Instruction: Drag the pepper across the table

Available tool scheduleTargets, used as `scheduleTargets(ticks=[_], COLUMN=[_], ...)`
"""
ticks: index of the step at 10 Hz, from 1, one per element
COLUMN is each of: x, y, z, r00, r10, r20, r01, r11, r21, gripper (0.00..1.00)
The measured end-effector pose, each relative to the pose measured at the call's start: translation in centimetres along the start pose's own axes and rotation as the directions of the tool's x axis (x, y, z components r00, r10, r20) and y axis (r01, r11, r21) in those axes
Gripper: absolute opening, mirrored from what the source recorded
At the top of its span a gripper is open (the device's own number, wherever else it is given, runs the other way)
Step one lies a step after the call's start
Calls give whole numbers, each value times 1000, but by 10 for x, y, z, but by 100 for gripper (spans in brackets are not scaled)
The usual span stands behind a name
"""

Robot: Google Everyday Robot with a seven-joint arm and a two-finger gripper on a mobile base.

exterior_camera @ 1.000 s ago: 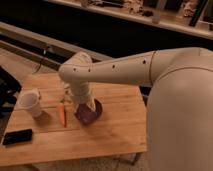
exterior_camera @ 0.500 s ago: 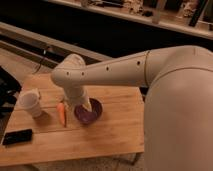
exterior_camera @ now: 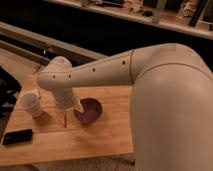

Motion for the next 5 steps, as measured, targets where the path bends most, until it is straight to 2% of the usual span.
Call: scheduleTargets(ticks=[5], x=[-17], y=[34], z=[8], r00=[997], r10=[-76], r20=[-15], r01=[76], r11=[997], r21=[-3], gripper=[65])
